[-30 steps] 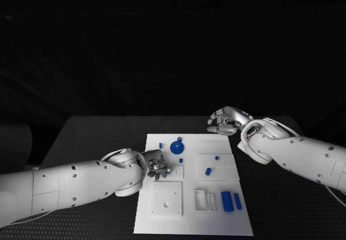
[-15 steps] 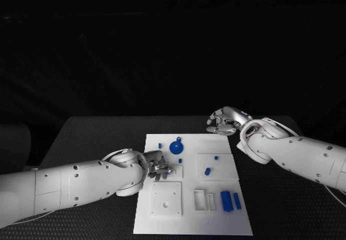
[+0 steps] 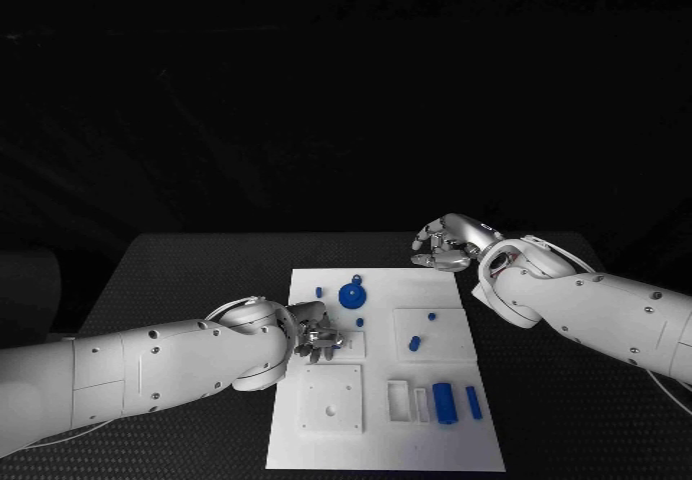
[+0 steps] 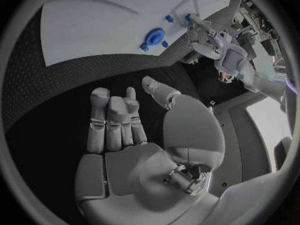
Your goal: Assemble the parts on the task board
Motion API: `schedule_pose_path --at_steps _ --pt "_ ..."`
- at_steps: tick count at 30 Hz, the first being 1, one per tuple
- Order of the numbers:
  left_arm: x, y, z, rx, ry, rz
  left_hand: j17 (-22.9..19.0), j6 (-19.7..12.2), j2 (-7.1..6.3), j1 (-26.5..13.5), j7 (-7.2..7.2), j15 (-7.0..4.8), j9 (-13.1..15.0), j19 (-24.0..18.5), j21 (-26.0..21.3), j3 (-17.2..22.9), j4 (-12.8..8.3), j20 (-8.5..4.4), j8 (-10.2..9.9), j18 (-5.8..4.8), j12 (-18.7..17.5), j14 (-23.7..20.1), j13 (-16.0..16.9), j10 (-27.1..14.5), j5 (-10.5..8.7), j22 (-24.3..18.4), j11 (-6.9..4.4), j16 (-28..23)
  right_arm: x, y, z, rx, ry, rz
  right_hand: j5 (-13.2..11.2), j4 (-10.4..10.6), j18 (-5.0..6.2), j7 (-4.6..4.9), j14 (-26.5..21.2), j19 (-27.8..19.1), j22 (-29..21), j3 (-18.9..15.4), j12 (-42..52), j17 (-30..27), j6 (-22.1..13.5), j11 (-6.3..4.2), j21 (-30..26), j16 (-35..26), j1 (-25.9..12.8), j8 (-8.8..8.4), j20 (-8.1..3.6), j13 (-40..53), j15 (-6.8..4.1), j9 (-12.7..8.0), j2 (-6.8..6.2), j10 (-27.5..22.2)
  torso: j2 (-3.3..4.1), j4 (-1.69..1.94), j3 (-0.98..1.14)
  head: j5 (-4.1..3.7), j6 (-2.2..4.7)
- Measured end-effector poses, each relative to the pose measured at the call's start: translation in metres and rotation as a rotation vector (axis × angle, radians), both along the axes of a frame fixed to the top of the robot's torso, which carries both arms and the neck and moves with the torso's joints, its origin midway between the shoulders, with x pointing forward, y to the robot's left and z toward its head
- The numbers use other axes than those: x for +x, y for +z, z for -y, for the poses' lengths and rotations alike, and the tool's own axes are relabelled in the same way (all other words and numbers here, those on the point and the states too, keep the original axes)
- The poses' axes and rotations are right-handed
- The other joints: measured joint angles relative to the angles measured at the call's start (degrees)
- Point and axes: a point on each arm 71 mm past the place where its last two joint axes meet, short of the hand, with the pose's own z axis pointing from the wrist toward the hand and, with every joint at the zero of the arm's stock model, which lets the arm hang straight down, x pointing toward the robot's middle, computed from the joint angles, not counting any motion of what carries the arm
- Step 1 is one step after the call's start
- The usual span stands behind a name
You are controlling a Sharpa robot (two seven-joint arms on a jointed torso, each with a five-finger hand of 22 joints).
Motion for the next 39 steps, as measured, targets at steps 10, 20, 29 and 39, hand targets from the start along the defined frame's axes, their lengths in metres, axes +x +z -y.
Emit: schedule_pose_path --at_steps 10,20,29,39 --pt "0.001 -0.002 -0.003 0.009 0.009 -0.003 -0.4 2.5 -7.59 -4.0 -2.68 -0.84 0.5 0.0 0.6 -5.1 4.9 -0.02 -0.3 1.21 0.2 -0.4 -0.4 -2.6 -3.78 -0.7 -1.62 0.2 0.000 0.000 0.001 0.000 -0.001 -0.001 0.0 0.0 0.00 0.00 0.0 0.1 0.0 0.0 0.0 0.0 0.0 0.00 -0.2 0.0 0.0 0.00 0.08 0.0 0.00 0.0 0.00 0.0 -0.01 0.04 -0.05 -0.10 0.15" --pt "-0.001 -0.005 -0.007 0.014 0.012 -0.013 -0.7 2.2 -11.42 -2.8 -3.05 -0.97 1.0 -0.6 0.4 -6.5 6.8 -0.12 -0.2 1.15 0.2 -0.7 -0.7 -2.9 -3.78 -1.2 -1.91 0.2 0.000 0.000 0.002 -0.001 -0.002 -0.002 0.0 0.0 0.00 -0.02 0.0 0.1 0.0 0.0 0.0 0.0 0.0 0.00 -0.2 0.0 0.0 0.00 0.08 0.0 0.00 0.0 0.00 0.0 -0.03 0.05 -0.08 -0.16 0.23" --pt "0.003 0.008 -0.011 -0.010 0.028 0.004 -1.4 0.7 -17.47 -1.1 -2.40 -0.67 1.2 -0.9 0.4 -5.7 12.1 0.24 -0.4 1.15 -0.3 -1.6 -1.4 -3.4 -3.78 -2.2 -1.48 0.2 0.000 0.000 0.003 -0.002 -0.004 -0.003 0.0 0.0 0.00 -0.04 0.0 0.1 0.0 0.0 0.0 0.0 0.0 0.00 -0.2 -0.2 0.0 0.01 0.08 0.0 0.00 0.0 0.00 0.0 -0.03 0.02 -0.09 -0.25 0.35" --pt "0.035 0.066 -0.026 -0.025 0.069 0.075 -1.7 -1.6 -17.39 0.7 -1.50 -0.23 1.1 -2.3 0.4 -6.4 13.5 0.60 -1.6 1.15 -0.7 -2.8 -1.7 -4.6 -3.78 -2.6 -0.69 -0.2 0.001 -0.001 0.005 -0.003 -0.009 -0.004 0.0 0.2 0.01 -0.02 0.0 -0.1 0.0 -0.2 0.0 0.0 0.0 0.00 -0.2 -0.2 -0.1 -0.25 0.27 0.0 0.00 0.0 -0.12 0.0 -0.04 0.00 -0.05 -0.34 0.96"
